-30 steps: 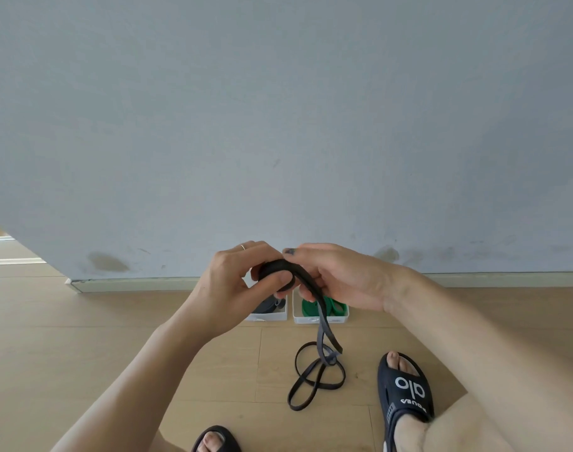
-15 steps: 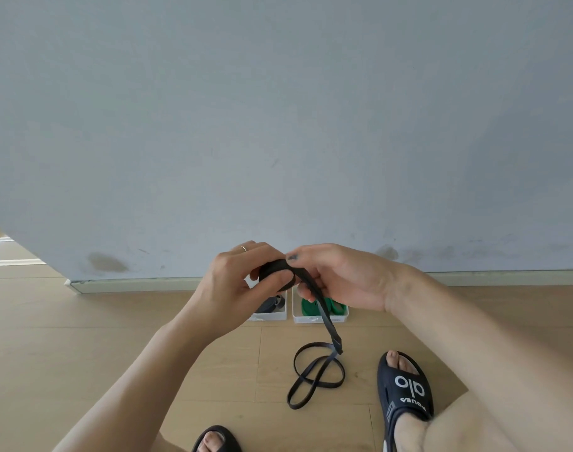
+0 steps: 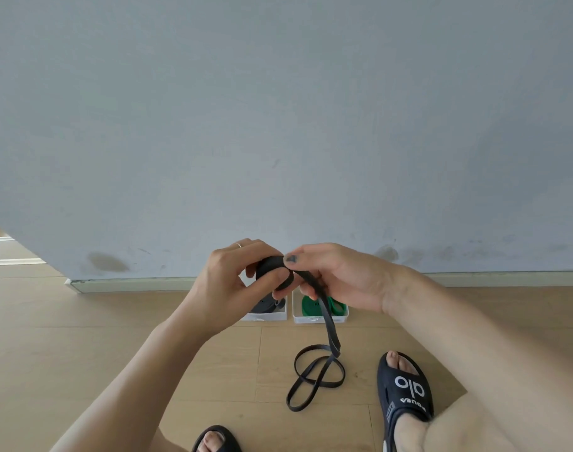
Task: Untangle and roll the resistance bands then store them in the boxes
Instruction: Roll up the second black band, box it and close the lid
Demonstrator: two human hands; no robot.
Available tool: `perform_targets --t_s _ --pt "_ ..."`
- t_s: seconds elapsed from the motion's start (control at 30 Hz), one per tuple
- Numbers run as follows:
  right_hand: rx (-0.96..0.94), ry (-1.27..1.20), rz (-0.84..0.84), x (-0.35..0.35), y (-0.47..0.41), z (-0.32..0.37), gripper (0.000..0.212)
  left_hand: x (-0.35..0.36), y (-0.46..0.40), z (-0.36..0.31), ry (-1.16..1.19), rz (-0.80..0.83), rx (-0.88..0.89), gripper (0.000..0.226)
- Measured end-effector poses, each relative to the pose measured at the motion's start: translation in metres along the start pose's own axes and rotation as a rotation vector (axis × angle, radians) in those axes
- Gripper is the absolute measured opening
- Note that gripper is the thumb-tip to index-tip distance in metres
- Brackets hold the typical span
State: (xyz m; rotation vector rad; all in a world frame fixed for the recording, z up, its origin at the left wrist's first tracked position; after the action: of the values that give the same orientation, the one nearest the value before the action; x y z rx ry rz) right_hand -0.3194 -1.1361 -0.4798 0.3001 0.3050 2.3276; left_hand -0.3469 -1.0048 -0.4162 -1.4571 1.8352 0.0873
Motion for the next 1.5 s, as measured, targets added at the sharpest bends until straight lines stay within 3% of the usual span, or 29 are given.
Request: perform_targets --t_s 0.1,0.2,0.33,0.43,0.57,0.77,1.0,1.17,1.37,1.5 --pt "0.024 0.030 -0.086 -0.003 -0.003 -0.003 0.037 0.003 0.000 -0.002 -0.155 0.013 0.050 0.010" --pt "0.078 0.087 -0.057 -0.002 -0.001 -0.006 0.039 0.009 0.001 -0.007 -0.285 0.040 0.125 0.011" --pt "0.065 0.056 0.071 0.004 0.004 -0.001 0.030 0.008 0.002 -0.005 -0.173 0.026 0.102 0.014" --pt "0.041 -0.015 0.008 0.000 0.001 0.000 0.036 0.003 0.001 -0.002 -0.146 0.002 0.084 0.013" --pt "0.077 0.104 -0.064 -0.002 0.001 -0.006 0.036 0.015 0.000 -0.008 -0.298 0.078 0.151 0.017" --pt "0.093 0.115 0.035 -0.003 0.007 -0.004 0.048 0.006 0.004 0.001 -0.075 0.054 0.035 0.007" --pt "0.071 0.136 -0.074 -0.006 0.004 -0.004 0.052 0.013 0.002 -0.004 -0.159 0.088 0.064 0.020" --pt "0.066 0.084 0.075 0.004 0.006 -0.002 0.034 0.004 0.003 -0.002 -0.057 0.046 0.031 0.013" --pt "0.058 0.146 -0.092 -0.003 0.002 -0.004 0.059 0.009 0.002 -0.007 -0.226 0.063 0.103 0.020" --pt "0.079 0.063 0.059 0.004 0.007 0.000 0.040 0.003 0.002 -0.008 -0.080 0.020 0.066 0.008"
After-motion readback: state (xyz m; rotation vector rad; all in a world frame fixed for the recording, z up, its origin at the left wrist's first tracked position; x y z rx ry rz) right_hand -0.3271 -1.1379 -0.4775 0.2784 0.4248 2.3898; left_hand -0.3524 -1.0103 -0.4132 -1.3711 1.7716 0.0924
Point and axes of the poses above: each hand's wrist, its own y-axis away from the middle knuckle, its own x-axis out of the palm, z = x × y, the point moved 8 cm from there along -y, towards the middle knuckle, and after that the axes turned 3 degrees about y, right-handed, at the moved point
